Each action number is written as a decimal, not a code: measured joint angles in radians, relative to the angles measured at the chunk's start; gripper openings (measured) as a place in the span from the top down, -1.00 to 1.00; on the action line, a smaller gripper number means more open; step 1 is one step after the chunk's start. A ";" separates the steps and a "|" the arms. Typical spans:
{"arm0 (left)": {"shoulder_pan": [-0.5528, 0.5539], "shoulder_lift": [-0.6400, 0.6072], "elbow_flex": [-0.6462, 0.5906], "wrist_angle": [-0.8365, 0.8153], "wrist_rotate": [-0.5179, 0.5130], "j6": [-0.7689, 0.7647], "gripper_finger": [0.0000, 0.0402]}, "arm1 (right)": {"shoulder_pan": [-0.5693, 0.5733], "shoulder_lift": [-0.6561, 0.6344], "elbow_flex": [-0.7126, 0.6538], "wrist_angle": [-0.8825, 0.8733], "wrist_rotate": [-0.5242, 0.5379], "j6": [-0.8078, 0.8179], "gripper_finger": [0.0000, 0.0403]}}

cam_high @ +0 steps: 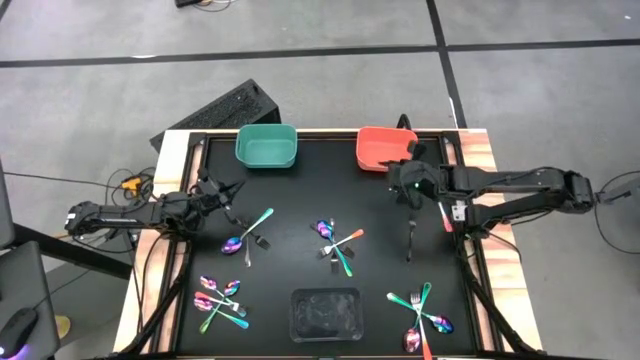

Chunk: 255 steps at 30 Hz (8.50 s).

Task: Sort silverware by color (type)
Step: Put the blue spoon into the orange bin, then put the orange fork into the green bin

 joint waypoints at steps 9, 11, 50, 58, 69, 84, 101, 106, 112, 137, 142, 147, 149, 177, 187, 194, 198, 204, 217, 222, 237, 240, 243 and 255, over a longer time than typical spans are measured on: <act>0.000 0.000 0.000 0.000 0.000 -0.010 1.00 | -0.288 0.008 0.001 0.382 -0.309 -0.248 0.97; 0.000 0.000 0.000 0.000 0.000 -0.015 1.00 | -0.362 0.035 0.003 0.447 -0.418 -0.266 0.97; 0.000 0.000 0.000 0.000 0.016 -0.053 1.00 | -0.289 -0.026 0.000 -0.506 -0.169 1.102 0.26; 0.000 0.000 0.000 0.000 0.025 -0.074 1.00 | -0.109 0.070 0.000 -0.574 -0.294 1.366 0.31; 0.000 0.000 0.000 0.000 0.031 -0.076 1.00 | 0.111 0.303 0.000 -0.490 -0.260 1.556 0.31; 0.000 0.000 0.000 -0.001 0.089 -0.100 1.00 | -0.096 0.479 0.000 -0.878 -0.250 1.694 0.42; 0.000 0.000 0.000 -0.005 0.154 -0.127 1.00 | -0.470 0.531 -0.159 -0.617 -0.266 1.381 0.55; 0.000 0.000 0.000 -0.005 0.154 -0.130 1.00 | -0.444 0.480 -0.156 -0.626 -0.272 1.371 0.56; 0.000 0.000 0.000 -0.005 0.150 -0.134 1.00 | -0.482 0.446 -0.170 -0.608 -0.274 1.343 0.57; 0.000 0.000 0.000 -0.005 0.158 -0.153 1.00 | -0.283 0.297 -0.125 -0.535 -0.576 1.241 0.96; 0.000 0.000 0.000 -0.004 0.158 -0.157 1.00 | -0.177 0.263 -0.123 -0.441 -0.583 1.250 0.97; 0.000 0.000 0.000 -0.004 0.158 -0.180 1.00 | -0.119 0.262 -0.122 -0.293 -0.563 1.232 0.97; 0.000 0.000 0.000 -0.003 0.176 -0.195 1.00 | -0.100 0.262 -0.122 -0.222 -0.544 1.207 0.97; 0.000 0.621 0.065 0.752 0.338 -0.162 0.09 | 0.108 0.743 0.107 1.227 -0.446 0.505 0.97; 0.002 0.955 0.237 0.756 0.308 -0.112 0.10 | 0.152 0.817 0.289 1.153 -0.455 0.409 0.96; 0.002 1.051 0.314 0.817 0.375 -0.080 0.10 | 0.156 0.812 0.289 1.131 -0.479 0.411 0.96; 0.002 1.063 0.333 0.816 0.387 -0.078 0.13 | 0.160 0.812 0.289 1.116 -0.481 0.412 0.96; 0.001 1.058 0.334 0.801 0.297 -0.014 0.55 | 0.173 0.812 0.289 1.106 -0.477 0.415 0.95; 0.076 1.054 0.486 0.492 -0.133 0.379 1.00 | 0.173 0.810 0.288 0.927 -0.299 0.572 0.62; 0.248 1.062 0.535 0.394 -0.036 0.262 1.00 | 0.169 0.810 0.287 0.903 -0.293 0.596 0.61; 0.615 1.062 0.536 0.206 0.284 0.405 1.00 | 0.202 0.821 0.287 0.909 -0.297 0.607 0.61; 0.623 1.064 0.536 0.202 0.291 0.418 1.00 | 0.199 0.821 0.287 0.921 -0.293 0.630 0.61; 0.623 1.099 0.536 0.207 0.291 0.420 1.00 | 0.201 0.821 0.287 0.948 -0.294 0.648 0.61; 0.623 1.359 0.714 -0.049 0.098 0.384 0.91 | 0.211 0.777 0.288 0.692 -0.297 0.622 0.61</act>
